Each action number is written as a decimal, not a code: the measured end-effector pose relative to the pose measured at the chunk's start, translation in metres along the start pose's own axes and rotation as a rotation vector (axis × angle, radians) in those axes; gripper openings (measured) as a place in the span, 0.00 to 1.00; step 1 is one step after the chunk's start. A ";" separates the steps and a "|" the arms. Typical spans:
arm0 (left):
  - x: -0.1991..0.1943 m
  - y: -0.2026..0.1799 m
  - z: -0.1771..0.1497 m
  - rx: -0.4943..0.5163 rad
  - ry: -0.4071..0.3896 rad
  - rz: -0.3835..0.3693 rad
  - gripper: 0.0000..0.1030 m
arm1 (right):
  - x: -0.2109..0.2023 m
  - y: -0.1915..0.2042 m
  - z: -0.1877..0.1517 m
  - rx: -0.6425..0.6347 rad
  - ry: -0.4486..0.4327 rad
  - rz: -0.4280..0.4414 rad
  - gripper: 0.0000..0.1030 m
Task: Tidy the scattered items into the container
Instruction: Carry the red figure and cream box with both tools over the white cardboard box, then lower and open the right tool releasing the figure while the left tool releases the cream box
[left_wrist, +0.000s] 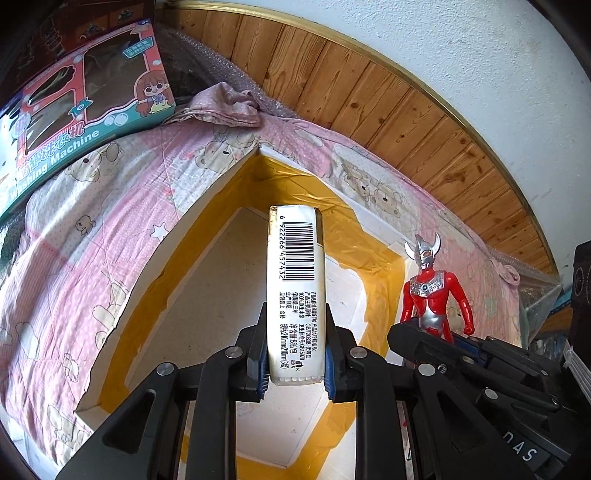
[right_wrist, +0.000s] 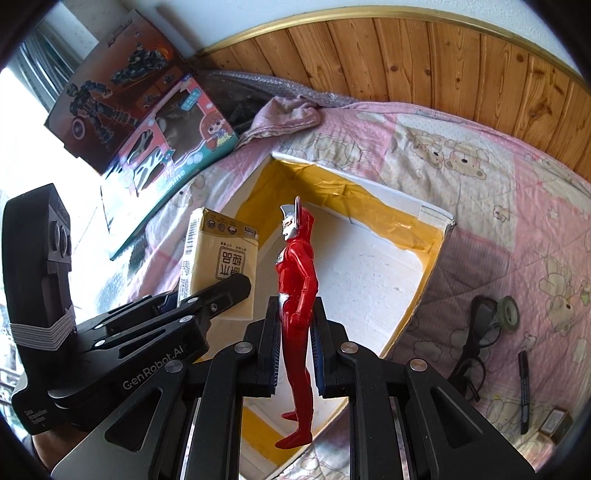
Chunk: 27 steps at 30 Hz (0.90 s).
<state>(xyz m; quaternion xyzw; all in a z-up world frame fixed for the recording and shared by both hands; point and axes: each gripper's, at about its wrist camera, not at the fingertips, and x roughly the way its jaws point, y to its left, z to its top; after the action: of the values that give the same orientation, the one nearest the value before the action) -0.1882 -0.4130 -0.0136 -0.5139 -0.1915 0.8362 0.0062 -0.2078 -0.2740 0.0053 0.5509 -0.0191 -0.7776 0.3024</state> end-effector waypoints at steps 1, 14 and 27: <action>0.003 0.000 0.003 0.003 0.004 0.004 0.22 | 0.003 -0.001 0.002 0.004 0.001 0.000 0.15; 0.051 -0.006 0.032 0.055 0.060 0.063 0.22 | 0.044 -0.021 0.021 0.044 0.046 -0.009 0.15; 0.107 0.002 0.045 0.108 0.154 0.113 0.22 | 0.085 -0.037 0.029 0.049 0.108 -0.028 0.15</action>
<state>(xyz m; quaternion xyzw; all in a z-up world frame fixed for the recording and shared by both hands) -0.2768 -0.4065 -0.0885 -0.5857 -0.1159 0.8022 0.0015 -0.2669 -0.2946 -0.0686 0.5993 -0.0140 -0.7504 0.2784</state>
